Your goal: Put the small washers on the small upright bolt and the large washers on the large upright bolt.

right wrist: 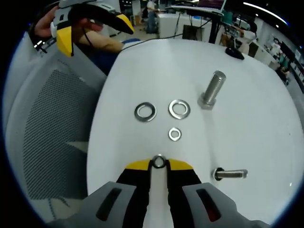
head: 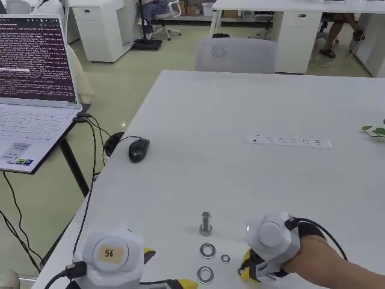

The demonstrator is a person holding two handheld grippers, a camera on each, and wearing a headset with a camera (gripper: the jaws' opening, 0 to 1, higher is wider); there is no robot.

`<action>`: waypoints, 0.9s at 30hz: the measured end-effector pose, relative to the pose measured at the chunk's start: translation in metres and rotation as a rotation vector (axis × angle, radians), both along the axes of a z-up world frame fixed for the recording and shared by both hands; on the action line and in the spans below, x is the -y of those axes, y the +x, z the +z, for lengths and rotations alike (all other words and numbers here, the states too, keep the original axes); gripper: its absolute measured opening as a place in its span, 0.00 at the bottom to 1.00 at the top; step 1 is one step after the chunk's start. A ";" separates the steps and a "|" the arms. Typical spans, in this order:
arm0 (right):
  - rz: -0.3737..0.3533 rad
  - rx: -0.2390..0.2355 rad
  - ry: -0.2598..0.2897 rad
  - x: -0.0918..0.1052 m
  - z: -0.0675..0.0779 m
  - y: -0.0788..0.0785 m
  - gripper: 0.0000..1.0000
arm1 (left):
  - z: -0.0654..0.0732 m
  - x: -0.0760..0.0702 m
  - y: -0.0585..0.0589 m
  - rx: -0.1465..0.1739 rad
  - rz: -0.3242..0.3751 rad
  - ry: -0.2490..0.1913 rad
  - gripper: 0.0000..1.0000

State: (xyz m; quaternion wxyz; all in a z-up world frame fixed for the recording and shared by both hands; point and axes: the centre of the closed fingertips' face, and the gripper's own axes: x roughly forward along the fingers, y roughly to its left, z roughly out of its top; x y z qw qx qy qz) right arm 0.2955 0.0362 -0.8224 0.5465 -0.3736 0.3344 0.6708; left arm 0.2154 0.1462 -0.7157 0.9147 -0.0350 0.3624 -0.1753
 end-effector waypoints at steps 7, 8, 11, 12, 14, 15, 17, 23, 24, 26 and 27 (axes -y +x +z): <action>-0.057 -0.027 0.041 -0.002 0.004 0.004 0.13 | 0.001 0.001 0.002 0.002 -0.002 -0.001 0.64; -0.060 -0.030 0.046 -0.003 0.004 0.004 0.13 | 0.001 0.001 0.003 0.002 -0.002 -0.001 0.64; -0.067 -0.033 0.048 -0.003 0.005 0.004 0.13 | 0.001 0.003 0.004 0.002 -0.004 -0.003 0.64; -0.067 -0.032 0.048 -0.003 0.005 0.003 0.13 | 0.001 0.003 0.004 0.001 -0.006 -0.002 0.64; -0.065 -0.031 0.044 -0.003 0.004 0.003 0.13 | 0.001 0.004 0.004 0.000 -0.010 -0.002 0.64; -0.064 -0.030 0.043 -0.003 0.004 0.003 0.13 | 0.001 0.004 0.004 0.000 -0.010 -0.002 0.64; -0.065 -0.028 0.047 -0.004 0.004 0.004 0.13 | 0.001 0.004 0.004 -0.001 -0.010 -0.003 0.64; -0.089 -0.014 0.074 -0.005 0.013 0.009 0.13 | 0.000 0.001 0.003 -0.002 -0.003 -0.004 0.64; -0.094 -0.011 0.078 -0.005 0.015 0.010 0.13 | 0.000 0.001 0.003 -0.002 -0.003 -0.004 0.64; -0.115 -0.003 0.092 -0.003 0.019 0.013 0.13 | 0.000 0.000 0.004 -0.001 -0.002 -0.004 0.64; -0.128 0.002 0.099 -0.001 0.023 0.015 0.13 | 0.000 0.000 0.004 -0.001 0.000 -0.005 0.64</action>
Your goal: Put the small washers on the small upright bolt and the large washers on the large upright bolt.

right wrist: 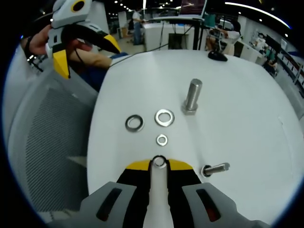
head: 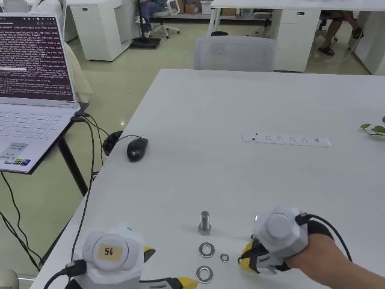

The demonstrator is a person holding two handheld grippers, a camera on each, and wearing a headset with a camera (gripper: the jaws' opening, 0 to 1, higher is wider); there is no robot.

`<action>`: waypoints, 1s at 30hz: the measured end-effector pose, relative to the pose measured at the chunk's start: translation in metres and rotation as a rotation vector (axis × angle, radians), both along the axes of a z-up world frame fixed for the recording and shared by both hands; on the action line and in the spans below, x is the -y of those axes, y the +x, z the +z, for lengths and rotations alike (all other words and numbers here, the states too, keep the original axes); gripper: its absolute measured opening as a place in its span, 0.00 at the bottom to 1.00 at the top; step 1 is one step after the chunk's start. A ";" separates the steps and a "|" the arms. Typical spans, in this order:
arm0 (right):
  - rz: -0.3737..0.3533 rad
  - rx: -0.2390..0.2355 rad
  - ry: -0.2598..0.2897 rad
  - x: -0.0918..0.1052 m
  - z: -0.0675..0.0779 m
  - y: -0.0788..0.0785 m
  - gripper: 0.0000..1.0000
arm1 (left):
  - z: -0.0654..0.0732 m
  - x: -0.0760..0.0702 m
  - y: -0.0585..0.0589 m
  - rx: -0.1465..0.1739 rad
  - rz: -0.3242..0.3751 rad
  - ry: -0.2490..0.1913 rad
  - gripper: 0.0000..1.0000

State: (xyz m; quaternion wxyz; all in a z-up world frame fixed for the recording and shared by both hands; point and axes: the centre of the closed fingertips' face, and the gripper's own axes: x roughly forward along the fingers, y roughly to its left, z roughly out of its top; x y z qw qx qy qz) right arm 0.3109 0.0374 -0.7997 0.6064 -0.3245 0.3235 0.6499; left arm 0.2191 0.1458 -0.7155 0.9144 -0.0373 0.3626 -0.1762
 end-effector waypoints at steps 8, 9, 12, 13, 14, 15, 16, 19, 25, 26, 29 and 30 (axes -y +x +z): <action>-0.110 0.042 0.020 0.023 0.020 0.027 0.13 | 0.000 0.002 0.000 0.000 -0.002 -0.004 0.64; -0.121 0.046 0.023 0.025 0.022 0.030 0.13 | -0.001 0.002 0.001 0.001 -0.003 -0.005 0.64; -0.162 0.060 0.032 0.032 0.030 0.043 0.13 | 0.000 0.004 0.002 0.002 -0.008 -0.006 0.64; -0.172 0.067 0.034 0.034 0.034 0.047 0.13 | 0.000 0.004 0.003 0.003 -0.009 -0.006 0.64; -0.179 0.075 0.036 0.034 0.036 0.052 0.13 | 0.000 0.005 0.003 0.003 -0.011 -0.006 0.64; -0.186 0.083 0.041 0.035 0.039 0.056 0.13 | 0.001 0.006 0.004 0.004 -0.015 -0.006 0.64; -0.189 0.084 0.044 0.034 0.042 0.059 0.13 | 0.001 0.006 0.004 0.004 -0.017 -0.006 0.64; -0.190 0.104 0.052 0.031 0.049 0.066 0.13 | 0.002 0.008 0.006 0.007 -0.021 -0.006 0.64; -0.148 0.110 0.029 0.020 0.047 0.068 0.13 | 0.003 0.008 0.006 0.009 -0.022 -0.003 0.64; -0.139 0.112 0.023 0.019 0.046 0.068 0.13 | 0.003 0.008 0.006 0.009 -0.022 -0.003 0.64; -0.124 0.114 0.014 0.016 0.045 0.066 0.13 | 0.003 0.006 0.006 0.009 -0.018 -0.001 0.64; -0.121 0.112 0.013 0.015 0.044 0.066 0.13 | 0.003 0.005 0.005 0.008 -0.015 -0.002 0.64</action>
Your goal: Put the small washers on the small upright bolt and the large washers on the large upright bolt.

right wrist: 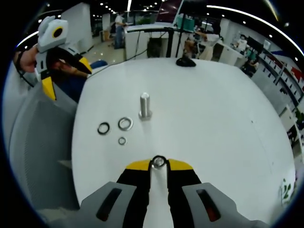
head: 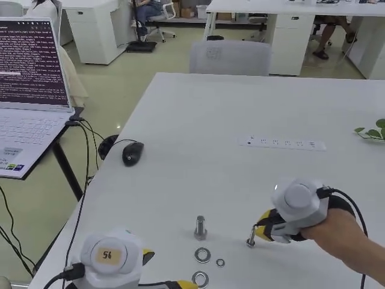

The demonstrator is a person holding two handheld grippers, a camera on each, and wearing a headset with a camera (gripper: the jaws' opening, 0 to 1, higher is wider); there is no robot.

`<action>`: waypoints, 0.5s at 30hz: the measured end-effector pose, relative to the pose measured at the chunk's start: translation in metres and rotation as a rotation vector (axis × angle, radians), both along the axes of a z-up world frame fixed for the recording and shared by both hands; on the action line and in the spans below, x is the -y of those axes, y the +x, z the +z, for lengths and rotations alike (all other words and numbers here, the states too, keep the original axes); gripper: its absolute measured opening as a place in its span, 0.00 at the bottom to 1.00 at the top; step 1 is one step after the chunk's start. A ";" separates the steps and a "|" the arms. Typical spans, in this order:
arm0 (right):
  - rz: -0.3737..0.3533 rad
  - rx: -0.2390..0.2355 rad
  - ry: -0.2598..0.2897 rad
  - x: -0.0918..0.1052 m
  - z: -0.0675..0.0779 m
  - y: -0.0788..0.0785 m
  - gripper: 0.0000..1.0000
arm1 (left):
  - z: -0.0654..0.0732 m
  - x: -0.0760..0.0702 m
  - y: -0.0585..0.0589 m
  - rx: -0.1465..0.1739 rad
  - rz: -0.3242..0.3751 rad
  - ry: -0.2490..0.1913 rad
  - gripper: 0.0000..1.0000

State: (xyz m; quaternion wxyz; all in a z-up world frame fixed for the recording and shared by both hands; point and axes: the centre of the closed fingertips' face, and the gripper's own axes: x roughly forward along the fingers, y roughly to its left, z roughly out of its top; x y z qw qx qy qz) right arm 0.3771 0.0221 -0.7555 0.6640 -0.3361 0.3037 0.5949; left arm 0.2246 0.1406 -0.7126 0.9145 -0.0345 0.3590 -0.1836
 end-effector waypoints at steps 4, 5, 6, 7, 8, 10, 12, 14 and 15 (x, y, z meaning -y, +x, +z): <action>0.013 0.003 -0.021 0.000 -0.004 0.000 0.13 | 0.000 -0.002 -0.002 -0.002 0.006 0.000 0.64; 0.014 0.003 -0.022 0.000 -0.004 0.000 0.13 | -0.001 -0.002 -0.002 -0.002 0.007 0.000 0.64; 0.014 0.001 -0.024 0.000 -0.005 0.000 0.13 | -0.001 -0.002 -0.002 -0.002 0.009 -0.001 0.64; 0.015 0.000 -0.025 0.000 -0.005 0.000 0.13 | -0.001 -0.002 -0.002 -0.002 0.010 -0.001 0.64; 0.016 0.001 -0.027 0.000 -0.005 0.000 0.13 | -0.001 -0.002 -0.002 -0.003 0.011 -0.002 0.64; 0.018 0.002 -0.031 0.000 -0.005 0.001 0.13 | -0.002 -0.002 -0.002 -0.004 0.011 -0.002 0.64; 0.024 0.008 -0.042 0.000 -0.006 0.002 0.13 | -0.002 -0.002 -0.002 -0.004 0.010 -0.003 0.64; 0.028 0.011 -0.049 0.000 -0.006 0.001 0.13 | -0.002 -0.001 -0.002 -0.004 0.007 -0.003 0.64; 0.030 0.011 -0.050 -0.001 -0.006 0.001 0.13 | -0.002 -0.001 -0.002 -0.004 0.007 -0.003 0.64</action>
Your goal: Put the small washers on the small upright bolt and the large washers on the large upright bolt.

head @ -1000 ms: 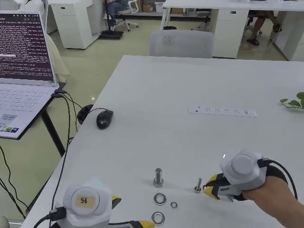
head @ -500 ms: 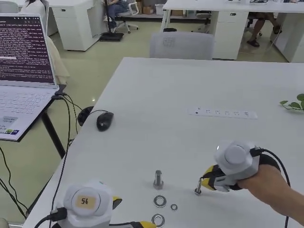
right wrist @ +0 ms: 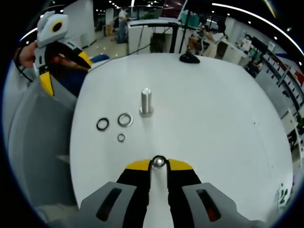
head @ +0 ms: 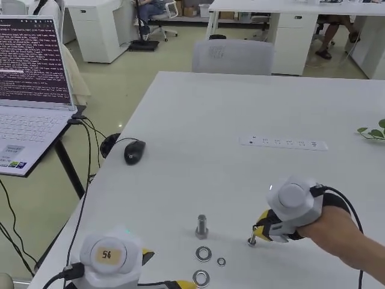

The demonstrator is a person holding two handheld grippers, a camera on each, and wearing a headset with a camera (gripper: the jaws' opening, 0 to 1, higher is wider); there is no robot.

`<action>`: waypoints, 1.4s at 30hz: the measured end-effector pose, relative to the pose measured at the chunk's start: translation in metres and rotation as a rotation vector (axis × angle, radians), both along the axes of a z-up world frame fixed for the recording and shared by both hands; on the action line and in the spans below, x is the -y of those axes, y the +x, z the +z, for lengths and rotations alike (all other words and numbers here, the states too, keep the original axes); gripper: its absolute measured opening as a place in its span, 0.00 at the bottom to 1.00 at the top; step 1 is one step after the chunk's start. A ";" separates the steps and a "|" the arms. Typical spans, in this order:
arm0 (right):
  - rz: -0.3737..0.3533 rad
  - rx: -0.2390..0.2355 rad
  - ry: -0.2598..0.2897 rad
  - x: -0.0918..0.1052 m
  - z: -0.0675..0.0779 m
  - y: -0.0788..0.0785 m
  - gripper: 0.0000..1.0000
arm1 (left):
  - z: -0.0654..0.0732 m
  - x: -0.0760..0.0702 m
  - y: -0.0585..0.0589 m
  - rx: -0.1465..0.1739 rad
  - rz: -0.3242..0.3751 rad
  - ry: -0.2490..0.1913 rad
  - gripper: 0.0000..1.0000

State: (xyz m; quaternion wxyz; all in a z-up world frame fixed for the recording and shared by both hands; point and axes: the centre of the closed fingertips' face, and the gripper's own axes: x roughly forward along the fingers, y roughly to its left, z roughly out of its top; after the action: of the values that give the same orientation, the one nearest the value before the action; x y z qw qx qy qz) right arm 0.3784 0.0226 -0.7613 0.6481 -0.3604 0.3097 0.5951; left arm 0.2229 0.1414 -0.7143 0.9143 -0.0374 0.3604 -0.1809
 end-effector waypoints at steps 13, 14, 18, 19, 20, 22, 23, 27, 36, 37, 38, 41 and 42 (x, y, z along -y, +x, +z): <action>0.034 0.013 -0.049 -0.002 -0.006 0.001 0.13 | -0.001 -0.002 0.000 -0.001 0.003 -0.001 0.64; 0.034 0.013 -0.050 -0.002 -0.006 0.001 0.13 | -0.001 -0.002 -0.001 -0.001 0.005 -0.002 0.64; 0.043 0.017 -0.067 -0.002 -0.009 0.001 0.14 | -0.001 -0.001 -0.001 -0.003 0.004 -0.002 0.64; 0.043 0.014 -0.073 -0.002 -0.010 0.001 0.14 | -0.001 -0.001 -0.001 -0.003 0.004 -0.002 0.64; 0.044 0.014 -0.075 -0.002 -0.011 0.001 0.14 | -0.001 -0.001 -0.001 -0.003 0.004 -0.002 0.64; 0.048 0.015 -0.092 -0.001 -0.016 0.002 0.14 | -0.002 -0.001 -0.001 -0.003 0.004 -0.003 0.64; 0.051 0.016 -0.097 -0.001 -0.018 0.002 0.14 | -0.002 -0.001 -0.001 -0.003 0.004 -0.002 0.64; 0.048 0.011 -0.104 -0.003 -0.024 0.004 0.14 | -0.003 -0.001 -0.001 -0.004 0.005 -0.005 0.64; 0.019 -0.014 -0.123 -0.003 -0.042 0.003 0.14 | -0.003 -0.003 -0.002 -0.005 0.005 -0.008 0.64; 0.016 -0.015 -0.124 -0.002 -0.043 0.003 0.14 | -0.003 -0.003 -0.002 -0.006 0.003 -0.005 0.64; 0.012 -0.016 -0.125 -0.002 -0.045 0.003 0.14 | -0.003 -0.003 -0.002 -0.005 0.003 -0.005 0.64; -0.003 -0.027 -0.125 -0.001 -0.049 0.002 0.14 | -0.002 -0.004 -0.001 -0.001 0.007 -0.008 0.64; -0.004 -0.029 -0.125 0.000 -0.050 0.002 0.14 | -0.002 -0.004 0.000 -0.001 0.006 -0.006 0.64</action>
State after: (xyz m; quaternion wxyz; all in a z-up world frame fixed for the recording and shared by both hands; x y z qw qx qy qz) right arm 0.3799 0.0229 -0.8112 0.6209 -0.3909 0.3564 0.5785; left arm 0.2224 0.1455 -0.7163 0.9145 -0.0414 0.3602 -0.1792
